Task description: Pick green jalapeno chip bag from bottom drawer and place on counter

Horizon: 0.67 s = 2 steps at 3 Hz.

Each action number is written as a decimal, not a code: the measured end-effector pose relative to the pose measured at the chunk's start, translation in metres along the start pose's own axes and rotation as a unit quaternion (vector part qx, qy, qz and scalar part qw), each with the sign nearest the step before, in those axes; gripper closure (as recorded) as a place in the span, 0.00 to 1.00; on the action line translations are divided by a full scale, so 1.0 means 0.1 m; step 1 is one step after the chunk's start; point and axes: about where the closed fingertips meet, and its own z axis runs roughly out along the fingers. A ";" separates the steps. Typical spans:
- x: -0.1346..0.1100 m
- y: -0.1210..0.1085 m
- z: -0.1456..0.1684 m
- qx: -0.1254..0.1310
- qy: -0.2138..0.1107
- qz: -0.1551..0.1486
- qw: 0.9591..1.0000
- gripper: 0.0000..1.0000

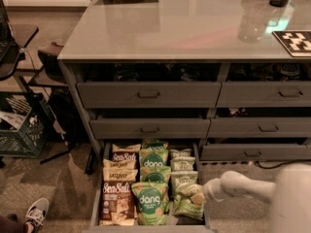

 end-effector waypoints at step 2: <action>-0.38 -0.64 -1.46 -0.001 -0.177 0.004 0.984 1.00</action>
Offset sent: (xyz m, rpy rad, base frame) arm -0.0306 -0.1420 0.2553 0.4715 -0.2853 0.2956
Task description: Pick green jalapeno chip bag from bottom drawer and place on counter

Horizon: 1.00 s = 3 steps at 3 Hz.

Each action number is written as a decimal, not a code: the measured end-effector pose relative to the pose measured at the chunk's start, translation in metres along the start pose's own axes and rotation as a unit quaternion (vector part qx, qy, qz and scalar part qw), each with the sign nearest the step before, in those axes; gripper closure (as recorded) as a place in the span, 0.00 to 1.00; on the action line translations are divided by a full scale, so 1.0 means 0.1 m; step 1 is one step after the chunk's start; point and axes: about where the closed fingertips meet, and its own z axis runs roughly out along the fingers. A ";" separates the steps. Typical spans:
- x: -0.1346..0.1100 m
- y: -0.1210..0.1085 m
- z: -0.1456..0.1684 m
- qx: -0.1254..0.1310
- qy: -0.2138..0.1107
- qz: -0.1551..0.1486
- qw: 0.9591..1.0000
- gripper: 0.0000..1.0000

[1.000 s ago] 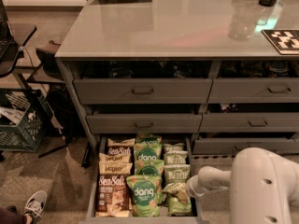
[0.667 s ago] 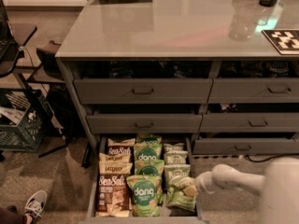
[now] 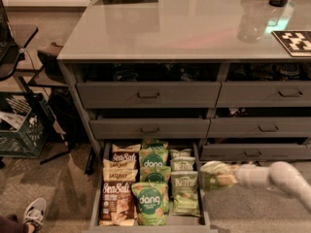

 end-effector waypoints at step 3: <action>-1.12 1.12 -2.16 -0.077 -0.055 -0.237 0.967 1.00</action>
Offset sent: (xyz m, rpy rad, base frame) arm -0.1400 -0.0148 0.2909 -0.0130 -0.3272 0.4940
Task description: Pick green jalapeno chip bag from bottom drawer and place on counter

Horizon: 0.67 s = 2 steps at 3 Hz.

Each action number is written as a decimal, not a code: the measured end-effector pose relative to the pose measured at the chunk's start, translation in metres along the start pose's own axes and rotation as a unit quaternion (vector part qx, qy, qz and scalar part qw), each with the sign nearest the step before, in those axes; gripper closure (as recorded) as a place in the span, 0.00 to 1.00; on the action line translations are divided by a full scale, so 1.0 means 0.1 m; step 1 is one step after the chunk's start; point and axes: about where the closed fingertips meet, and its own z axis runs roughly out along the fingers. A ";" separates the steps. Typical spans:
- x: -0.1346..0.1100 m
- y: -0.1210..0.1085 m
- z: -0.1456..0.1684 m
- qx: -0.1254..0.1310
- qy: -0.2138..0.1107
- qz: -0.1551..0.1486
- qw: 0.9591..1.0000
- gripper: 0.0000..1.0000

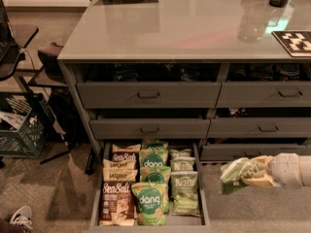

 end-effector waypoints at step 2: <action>-0.94 0.71 0.01 -0.082 -0.018 -0.115 0.990 1.00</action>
Offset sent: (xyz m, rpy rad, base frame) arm -0.0744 0.1229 0.1076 -0.0057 -0.1264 0.4102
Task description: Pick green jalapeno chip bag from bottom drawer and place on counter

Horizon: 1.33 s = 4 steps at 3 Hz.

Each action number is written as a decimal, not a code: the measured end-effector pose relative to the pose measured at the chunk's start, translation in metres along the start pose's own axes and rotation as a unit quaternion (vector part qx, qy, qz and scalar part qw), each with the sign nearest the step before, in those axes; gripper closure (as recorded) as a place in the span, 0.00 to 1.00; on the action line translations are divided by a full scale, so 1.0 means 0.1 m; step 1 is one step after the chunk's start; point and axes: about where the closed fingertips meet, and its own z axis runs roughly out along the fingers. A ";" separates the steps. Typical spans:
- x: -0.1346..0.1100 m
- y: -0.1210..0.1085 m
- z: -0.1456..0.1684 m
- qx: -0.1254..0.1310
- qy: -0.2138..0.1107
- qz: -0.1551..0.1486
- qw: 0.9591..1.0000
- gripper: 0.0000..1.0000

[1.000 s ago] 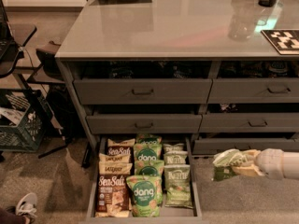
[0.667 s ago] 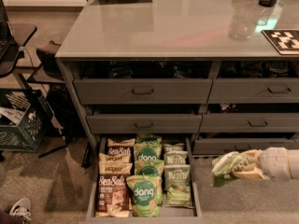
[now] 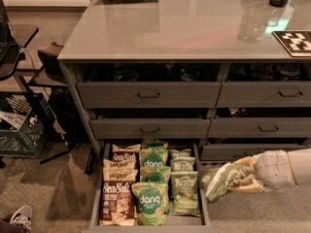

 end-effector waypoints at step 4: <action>-1.18 -0.06 -0.29 -0.024 -0.083 -0.083 0.993 1.00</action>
Offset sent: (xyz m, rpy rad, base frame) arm 0.0075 0.0159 0.0967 0.1909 -0.0383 0.0874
